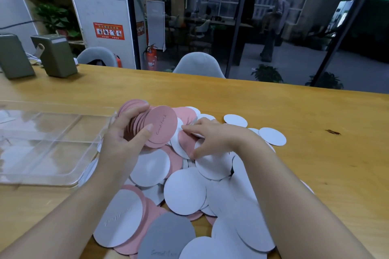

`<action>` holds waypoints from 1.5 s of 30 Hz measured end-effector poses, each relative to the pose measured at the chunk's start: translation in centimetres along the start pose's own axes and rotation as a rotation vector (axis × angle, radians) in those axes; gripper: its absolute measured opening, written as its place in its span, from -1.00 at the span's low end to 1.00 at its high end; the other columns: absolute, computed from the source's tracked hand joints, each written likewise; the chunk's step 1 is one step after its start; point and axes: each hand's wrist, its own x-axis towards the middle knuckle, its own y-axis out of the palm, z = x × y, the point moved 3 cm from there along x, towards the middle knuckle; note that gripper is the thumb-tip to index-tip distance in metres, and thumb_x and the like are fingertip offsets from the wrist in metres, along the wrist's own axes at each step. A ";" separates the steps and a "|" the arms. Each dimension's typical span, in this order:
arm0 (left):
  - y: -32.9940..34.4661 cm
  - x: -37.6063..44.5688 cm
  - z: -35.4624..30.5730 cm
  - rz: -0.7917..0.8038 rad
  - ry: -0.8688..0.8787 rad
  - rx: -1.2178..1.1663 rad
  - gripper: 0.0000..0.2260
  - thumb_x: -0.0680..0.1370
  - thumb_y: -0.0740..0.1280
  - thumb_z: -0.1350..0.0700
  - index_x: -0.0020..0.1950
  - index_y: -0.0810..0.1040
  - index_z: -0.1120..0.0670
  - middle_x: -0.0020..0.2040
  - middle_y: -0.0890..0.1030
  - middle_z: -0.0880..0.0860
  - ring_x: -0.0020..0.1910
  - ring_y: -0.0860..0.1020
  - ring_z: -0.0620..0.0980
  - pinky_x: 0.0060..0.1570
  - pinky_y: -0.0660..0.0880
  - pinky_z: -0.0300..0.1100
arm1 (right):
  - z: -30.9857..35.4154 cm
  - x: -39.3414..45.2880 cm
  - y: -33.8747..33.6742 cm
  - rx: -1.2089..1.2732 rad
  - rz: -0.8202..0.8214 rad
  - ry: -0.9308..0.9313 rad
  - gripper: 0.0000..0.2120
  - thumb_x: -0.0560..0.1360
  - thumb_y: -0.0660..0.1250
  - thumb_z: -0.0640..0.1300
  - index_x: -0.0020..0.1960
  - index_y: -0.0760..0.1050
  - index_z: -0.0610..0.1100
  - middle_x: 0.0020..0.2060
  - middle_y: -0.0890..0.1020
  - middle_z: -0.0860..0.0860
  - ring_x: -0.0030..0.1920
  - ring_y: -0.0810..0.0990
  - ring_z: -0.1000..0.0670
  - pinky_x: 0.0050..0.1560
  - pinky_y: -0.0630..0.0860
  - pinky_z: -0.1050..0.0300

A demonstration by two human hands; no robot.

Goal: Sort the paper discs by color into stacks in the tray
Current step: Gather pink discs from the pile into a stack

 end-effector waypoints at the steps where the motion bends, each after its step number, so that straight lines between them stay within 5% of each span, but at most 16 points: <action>1: 0.0 0.0 0.0 -0.001 0.001 0.000 -0.70 0.36 0.39 0.06 -0.01 0.60 -0.32 0.28 0.43 0.05 0.26 0.46 0.05 -0.24 0.61 -0.16 | 0.0 0.1 0.0 0.006 0.001 0.002 -0.36 0.43 0.33 0.07 0.43 0.14 0.25 0.35 0.24 0.08 0.35 0.17 -0.05 0.23 0.38 -0.09; 10: 0.1 0.0 -0.2 0.006 -0.002 0.003 -0.70 0.36 0.38 0.07 0.00 0.60 -0.29 0.27 0.44 0.05 0.24 0.47 0.05 -0.25 0.59 -0.22 | 0.3 -0.3 -0.2 0.149 -0.181 -0.082 -0.48 0.35 0.46 -0.01 0.25 0.35 0.14 0.18 0.34 0.08 0.25 0.22 0.04 -0.01 0.38 0.09; 17: 0.2 -0.1 -0.5 0.011 0.013 0.012 -0.70 0.36 0.38 0.06 -0.04 0.60 -0.32 0.25 0.46 0.05 0.21 0.49 0.03 -0.27 0.58 -0.26 | 0.5 0.1 -0.6 0.221 -0.319 -0.205 -0.70 0.34 0.50 -0.13 0.03 0.50 -0.02 0.09 0.36 0.05 0.17 0.25 0.03 0.12 0.33 0.12; 23: 0.1 -0.1 -0.5 0.013 0.038 0.055 -0.70 0.36 0.39 0.05 -0.01 0.59 -0.33 0.26 0.46 0.07 0.24 0.47 -0.01 -0.24 0.56 -0.34 | 0.3 -0.5 -1.3 0.334 -0.329 -0.302 -0.80 0.38 0.47 -0.13 -0.18 0.50 0.12 0.11 0.39 0.13 0.18 0.26 0.10 0.13 0.22 0.22; 26: -0.2 0.0 -0.4 0.010 0.056 0.135 -0.67 0.32 0.41 -0.07 0.06 0.57 -0.32 0.28 0.47 0.01 0.27 0.46 -0.06 0.10 0.55 -0.08 | 0.3 -1.0 -1.7 0.338 -0.371 -0.311 -0.80 0.36 0.48 -0.01 -0.26 0.50 0.25 0.07 0.37 0.24 0.18 0.24 0.09 0.21 0.22 0.16; 30: -0.6 0.2 0.0 0.009 0.035 0.129 -0.63 0.31 0.38 -0.13 0.11 0.57 -0.28 0.27 0.49 -0.03 0.27 0.47 -0.05 0.24 0.43 0.15 | 0.7 -1.3 -2.0 0.596 -0.354 -0.366 -0.87 0.35 0.51 -0.09 -0.26 0.58 0.11 -0.18 0.44 0.09 -0.24 0.36 0.18 -0.14 0.32 0.32; 33: -0.5 0.2 -0.3 0.030 0.040 0.107 -0.62 0.31 0.39 -0.14 0.13 0.57 -0.25 0.27 0.48 0.02 0.25 0.50 -0.01 0.18 0.47 0.18 | 0.6 -1.1 -2.0 0.739 -0.424 -0.390 -0.86 0.38 0.48 -0.16 -0.28 0.56 0.02 -0.31 0.51 -0.02 -0.32 0.40 0.04 -0.22 0.40 0.08; 38: -0.5 0.1 -0.5 0.061 0.032 0.075 -0.62 0.30 0.41 -0.13 0.12 0.58 -0.25 0.25 0.46 0.06 0.23 0.51 0.05 0.07 0.53 0.19 | 0.3 -0.6 -1.8 0.850 -0.531 -0.289 -0.85 0.46 0.40 -0.22 -0.24 0.49 -0.09 -0.44 0.58 0.05 -0.42 0.57 0.07 -0.32 0.54 0.18; 42: -0.3 0.0 -0.4 0.056 0.024 0.094 -0.65 0.30 0.42 -0.13 0.07 0.57 -0.32 0.26 0.42 0.04 0.32 0.43 0.02 -0.03 0.61 0.06 | 0.9 -0.2 -0.6 0.838 -0.546 -0.244 -0.87 0.48 0.38 -0.22 -0.22 0.47 -0.15 -0.39 0.63 -0.07 -0.34 0.65 -0.11 -0.25 0.60 0.03; 45: -0.5 0.1 0.1 0.077 0.000 0.146 -0.62 0.31 0.40 -0.18 0.12 0.54 -0.34 0.33 0.39 -0.02 0.43 0.30 0.06 0.08 0.55 0.13 | 1.1 0.3 0.1 0.853 -0.545 -0.195 -0.86 0.48 0.37 -0.21 -0.21 0.44 -0.19 -0.36 0.63 -0.17 -0.30 0.65 -0.26 -0.33 0.55 -0.01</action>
